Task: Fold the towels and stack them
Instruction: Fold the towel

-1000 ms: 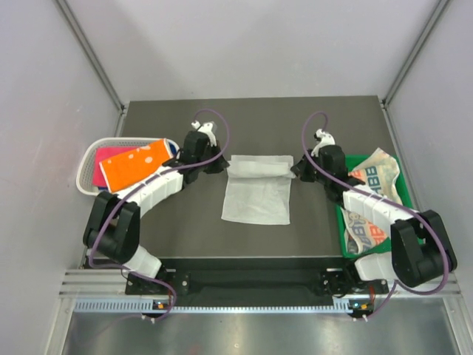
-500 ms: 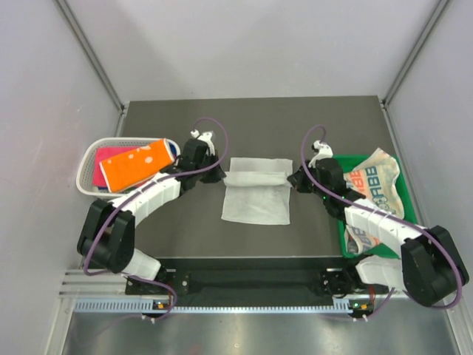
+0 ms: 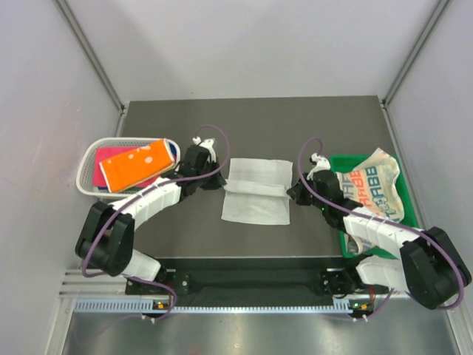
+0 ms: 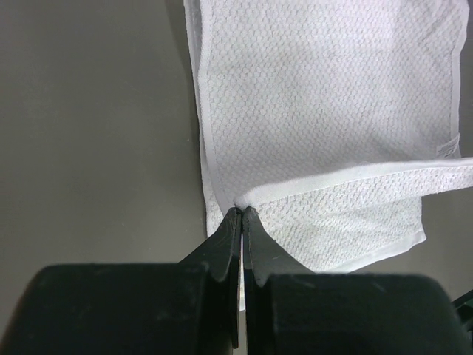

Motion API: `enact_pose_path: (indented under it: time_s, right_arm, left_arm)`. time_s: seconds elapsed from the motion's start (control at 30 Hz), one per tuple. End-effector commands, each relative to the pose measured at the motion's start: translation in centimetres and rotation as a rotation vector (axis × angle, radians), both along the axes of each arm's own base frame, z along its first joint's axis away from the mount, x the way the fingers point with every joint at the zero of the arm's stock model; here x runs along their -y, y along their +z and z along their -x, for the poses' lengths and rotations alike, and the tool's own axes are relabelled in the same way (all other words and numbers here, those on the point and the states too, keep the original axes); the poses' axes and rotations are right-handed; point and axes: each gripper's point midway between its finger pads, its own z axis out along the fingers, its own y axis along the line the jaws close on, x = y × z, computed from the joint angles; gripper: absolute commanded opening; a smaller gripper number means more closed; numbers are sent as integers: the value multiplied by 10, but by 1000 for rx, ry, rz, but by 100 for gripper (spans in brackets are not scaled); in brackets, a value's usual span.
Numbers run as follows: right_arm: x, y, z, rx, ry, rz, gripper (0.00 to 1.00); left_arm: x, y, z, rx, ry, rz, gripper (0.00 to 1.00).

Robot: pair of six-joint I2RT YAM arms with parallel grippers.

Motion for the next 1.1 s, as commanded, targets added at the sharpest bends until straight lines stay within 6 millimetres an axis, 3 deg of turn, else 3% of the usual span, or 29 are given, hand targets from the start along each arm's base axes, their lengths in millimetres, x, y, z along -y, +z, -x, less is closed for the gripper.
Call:
enact_pose_path:
  time_s: [0.0,0.27,0.63,0.8,1.07]
  right_arm:
    - [-5,28,-8,94,-18,-42,0]
    - [-5,26,-2,90,-16,-43,0]
    - [-9,-12,14,25,5,-40,1]
    - [-9,-20,21,12,21,-42,13]
    - [0,-16,32,19,18,-23,29]
  left_arm:
    - [-1,20,-1,56,6,17,0]
    - [-2,15,11,39,-4,0,0]
    - [-6,-15,31,-14,-17,-19,0]
    - [-6,-25,37,-34,-29,-24,2]
    - [-5,-21,43,-33,-45,-17,19]
